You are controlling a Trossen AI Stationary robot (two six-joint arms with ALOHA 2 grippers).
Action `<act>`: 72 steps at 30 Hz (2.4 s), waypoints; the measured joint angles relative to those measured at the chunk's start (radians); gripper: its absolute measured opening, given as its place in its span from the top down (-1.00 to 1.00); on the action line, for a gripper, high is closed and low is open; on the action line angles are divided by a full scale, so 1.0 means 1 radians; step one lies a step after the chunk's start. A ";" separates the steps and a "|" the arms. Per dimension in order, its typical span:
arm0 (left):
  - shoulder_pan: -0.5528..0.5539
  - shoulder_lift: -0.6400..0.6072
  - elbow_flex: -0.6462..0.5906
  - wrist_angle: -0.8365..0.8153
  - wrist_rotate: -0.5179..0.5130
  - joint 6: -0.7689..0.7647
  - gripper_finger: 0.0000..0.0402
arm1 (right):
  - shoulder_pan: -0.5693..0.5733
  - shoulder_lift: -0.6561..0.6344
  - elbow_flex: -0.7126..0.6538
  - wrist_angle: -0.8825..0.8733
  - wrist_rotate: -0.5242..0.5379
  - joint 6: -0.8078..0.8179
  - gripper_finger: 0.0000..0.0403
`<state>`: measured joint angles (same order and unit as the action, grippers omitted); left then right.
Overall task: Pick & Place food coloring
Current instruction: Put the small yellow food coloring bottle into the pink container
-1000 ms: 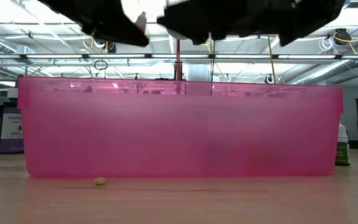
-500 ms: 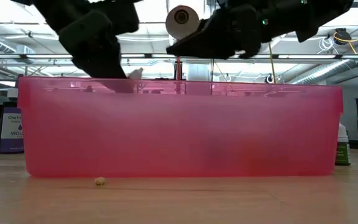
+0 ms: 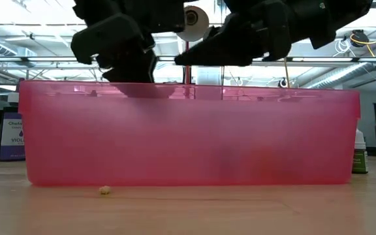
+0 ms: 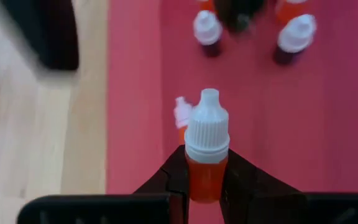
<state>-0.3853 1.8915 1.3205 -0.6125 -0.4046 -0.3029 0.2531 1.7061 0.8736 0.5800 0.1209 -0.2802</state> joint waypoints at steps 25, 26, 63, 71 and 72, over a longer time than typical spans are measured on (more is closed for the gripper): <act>-0.016 0.028 0.058 -0.035 -0.041 0.012 0.74 | 0.019 0.146 0.043 0.064 0.005 0.006 0.19; -0.015 0.028 0.058 -0.036 -0.041 0.012 0.74 | 0.015 0.146 0.043 0.060 0.004 0.006 0.21; -0.155 -0.100 0.053 0.047 -0.256 0.128 -0.06 | 0.067 0.009 0.366 -0.967 0.087 0.034 0.78; -0.233 -0.166 -0.015 0.096 -0.406 0.129 -0.13 | 0.002 0.019 0.573 -1.432 -0.100 0.239 0.78; -0.237 -0.175 -0.028 0.104 -0.406 0.128 -0.12 | -0.010 0.019 0.574 -1.441 -0.124 0.249 0.78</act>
<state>-0.6226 1.7162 1.2928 -0.5086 -0.8105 -0.1745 0.2435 1.7248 1.4474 -0.8605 -0.0029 -0.0313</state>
